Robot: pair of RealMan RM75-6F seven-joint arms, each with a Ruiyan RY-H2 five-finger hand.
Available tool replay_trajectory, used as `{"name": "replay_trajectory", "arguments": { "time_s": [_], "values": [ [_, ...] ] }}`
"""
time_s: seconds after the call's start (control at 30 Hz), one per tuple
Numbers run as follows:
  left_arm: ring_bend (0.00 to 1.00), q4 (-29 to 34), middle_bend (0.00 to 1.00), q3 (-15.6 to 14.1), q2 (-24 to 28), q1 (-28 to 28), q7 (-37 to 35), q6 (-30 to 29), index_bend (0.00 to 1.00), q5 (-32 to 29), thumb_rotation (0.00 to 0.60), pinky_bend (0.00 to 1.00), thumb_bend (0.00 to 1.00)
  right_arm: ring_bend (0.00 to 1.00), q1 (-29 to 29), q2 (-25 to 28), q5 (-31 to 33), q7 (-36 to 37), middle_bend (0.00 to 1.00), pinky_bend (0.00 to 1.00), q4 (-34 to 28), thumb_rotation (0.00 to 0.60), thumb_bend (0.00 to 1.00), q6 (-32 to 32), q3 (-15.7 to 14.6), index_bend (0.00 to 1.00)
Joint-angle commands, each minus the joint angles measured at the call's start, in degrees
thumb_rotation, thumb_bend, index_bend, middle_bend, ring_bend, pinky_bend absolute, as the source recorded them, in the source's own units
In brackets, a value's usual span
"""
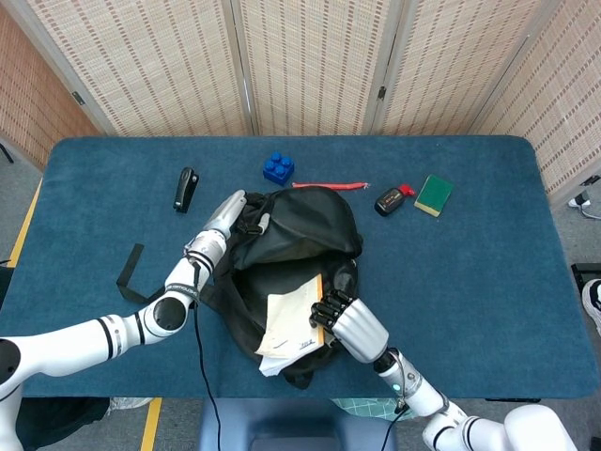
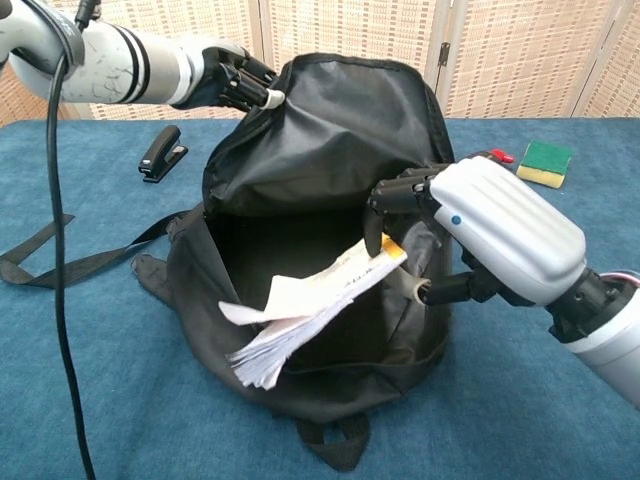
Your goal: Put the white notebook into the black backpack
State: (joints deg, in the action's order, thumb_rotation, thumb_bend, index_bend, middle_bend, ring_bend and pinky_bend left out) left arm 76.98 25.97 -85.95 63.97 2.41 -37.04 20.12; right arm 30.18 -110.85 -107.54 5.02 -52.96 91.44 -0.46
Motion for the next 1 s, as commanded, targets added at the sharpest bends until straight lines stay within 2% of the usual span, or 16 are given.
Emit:
{"name": "replay_trajectory", "arguments": {
  "time_s": [0.03, 0.37, 0.67, 1.0],
  "values": [
    [0.29, 0.31, 0.35, -0.11, 0.37, -0.22, -0.71, 0.10, 0.57, 0.55, 0.600, 0.05, 0.62, 0.46, -0.10, -0.25, 0.27, -1.47, 0.53, 0.43, 1.09, 0.600, 0.43, -1.49, -0.95, 0.89],
    [0.29, 2.54, 0.35, -0.81, 2.16, -0.97, -2.52, 0.14, 0.57, 2.64, 0.600, 0.05, 0.62, 0.46, 2.54, -2.10, 1.46, -5.47, 0.53, 0.43, 6.82, 0.600, 0.43, -5.29, 0.25, 0.89],
    [0.28, 3.65, 0.35, -1.47, 3.35, -1.27, -3.84, 0.22, 0.57, 3.71, 0.600, 0.05, 0.62, 0.45, 6.69, -4.92, 3.92, -7.75, 0.53, 0.41, 12.83, 0.600, 0.43, -9.56, 2.93, 0.89],
    [0.28, 4.97, 0.35, -2.46, 4.48, -1.34, -4.66, 0.34, 0.57, 4.48, 0.600, 0.05, 0.62, 0.43, 10.57, -10.18, 6.93, -14.05, 0.53, 0.36, 20.28, 0.600, 0.43, -12.03, 5.75, 0.90]
  ]
}}
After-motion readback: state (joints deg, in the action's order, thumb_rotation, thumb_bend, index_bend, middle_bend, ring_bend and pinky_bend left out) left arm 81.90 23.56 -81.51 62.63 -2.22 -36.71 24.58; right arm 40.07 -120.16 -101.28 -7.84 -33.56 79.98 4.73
